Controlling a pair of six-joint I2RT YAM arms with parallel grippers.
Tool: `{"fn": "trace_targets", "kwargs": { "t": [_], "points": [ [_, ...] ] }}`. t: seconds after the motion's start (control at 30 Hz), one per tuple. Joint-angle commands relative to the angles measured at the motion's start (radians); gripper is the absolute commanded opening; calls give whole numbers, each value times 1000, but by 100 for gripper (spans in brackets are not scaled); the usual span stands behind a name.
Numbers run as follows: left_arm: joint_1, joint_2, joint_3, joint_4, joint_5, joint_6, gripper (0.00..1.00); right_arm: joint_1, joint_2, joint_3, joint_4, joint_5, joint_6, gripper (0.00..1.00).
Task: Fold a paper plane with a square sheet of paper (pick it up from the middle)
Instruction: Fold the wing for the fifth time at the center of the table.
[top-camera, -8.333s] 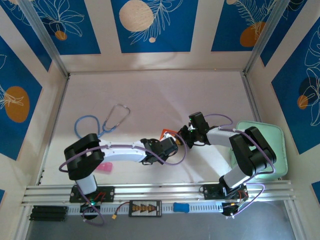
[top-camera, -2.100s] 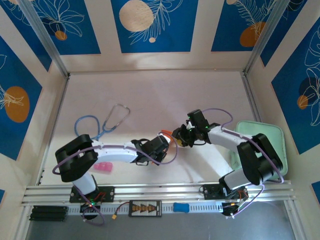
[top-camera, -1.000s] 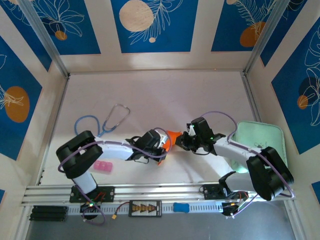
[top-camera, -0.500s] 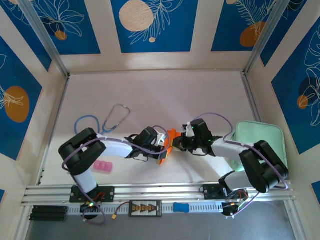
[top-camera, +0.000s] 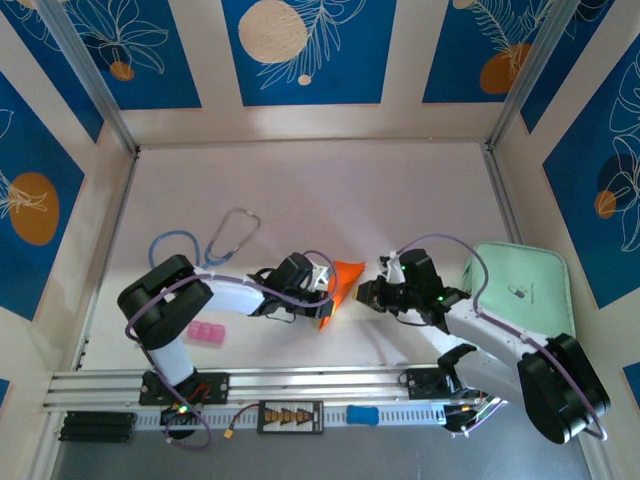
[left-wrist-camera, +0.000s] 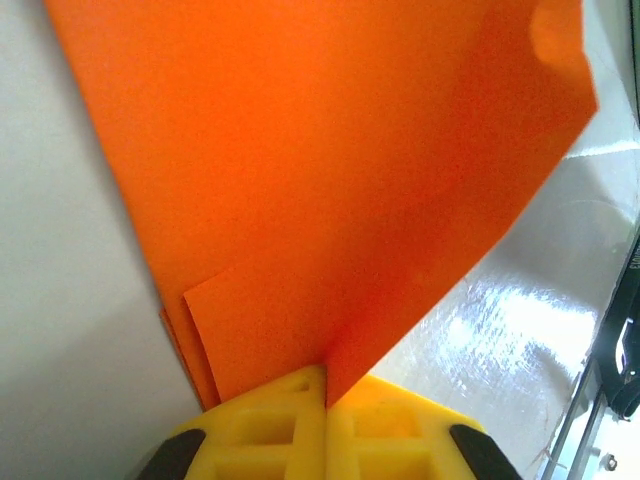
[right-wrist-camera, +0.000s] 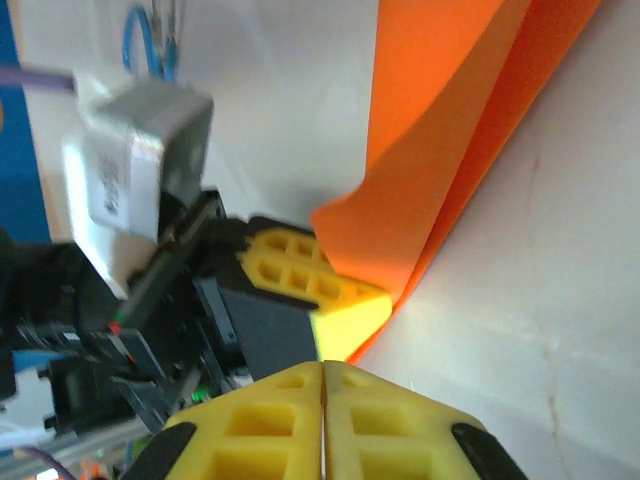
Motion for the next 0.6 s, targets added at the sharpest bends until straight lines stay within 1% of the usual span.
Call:
{"fn": "trace_targets", "kwargs": {
  "t": [0.0, 0.2, 0.43, 0.57],
  "points": [
    [11, 42, -28, -43, -5, -15, 0, 38, 79, 37, 63, -47, -12, 7],
    [14, 45, -20, -52, 7, -19, 0, 66, 234, 70, 176, -56, -5, 4],
    [16, 53, -20, -50, 21, -24, 0, 67, 347, 97, 261, -73, -2, 3],
    [22, 56, -23, -48, 30, -29, 0, 56, 385, 98, 281, -54, 9, 3]
  ]
}}
